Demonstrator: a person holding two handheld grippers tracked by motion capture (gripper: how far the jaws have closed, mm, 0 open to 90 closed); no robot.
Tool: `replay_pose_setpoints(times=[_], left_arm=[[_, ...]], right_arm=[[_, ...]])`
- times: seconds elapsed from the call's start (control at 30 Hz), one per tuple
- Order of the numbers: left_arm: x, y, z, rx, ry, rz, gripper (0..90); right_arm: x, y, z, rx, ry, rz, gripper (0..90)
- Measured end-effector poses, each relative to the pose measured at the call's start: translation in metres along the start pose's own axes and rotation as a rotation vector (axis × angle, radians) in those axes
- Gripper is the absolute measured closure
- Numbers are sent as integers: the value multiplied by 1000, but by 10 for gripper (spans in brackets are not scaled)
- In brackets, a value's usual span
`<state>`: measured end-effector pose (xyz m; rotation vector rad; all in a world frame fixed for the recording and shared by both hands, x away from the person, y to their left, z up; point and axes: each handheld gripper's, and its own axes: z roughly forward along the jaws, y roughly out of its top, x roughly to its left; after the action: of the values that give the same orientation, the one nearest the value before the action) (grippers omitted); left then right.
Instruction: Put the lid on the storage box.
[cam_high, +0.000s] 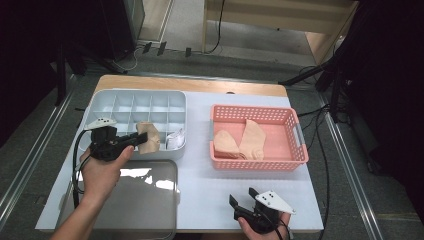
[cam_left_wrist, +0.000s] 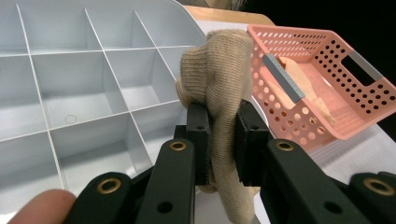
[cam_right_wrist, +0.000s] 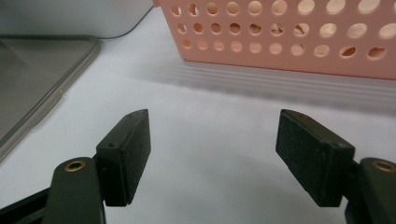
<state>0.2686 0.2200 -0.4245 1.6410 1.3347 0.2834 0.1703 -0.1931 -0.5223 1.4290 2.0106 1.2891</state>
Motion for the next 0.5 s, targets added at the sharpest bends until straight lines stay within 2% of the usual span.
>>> replay_pose_setpoints(times=[0.4, 0.5], left_arm=[[5, 3, 14, -2, 27, -15, 792], [7, 4, 18, 6, 23, -18, 793]], right_arm=[[-1, 0, 0, -3, 2, 2, 267], [-1, 0, 0, 0, 0, 6, 267]])
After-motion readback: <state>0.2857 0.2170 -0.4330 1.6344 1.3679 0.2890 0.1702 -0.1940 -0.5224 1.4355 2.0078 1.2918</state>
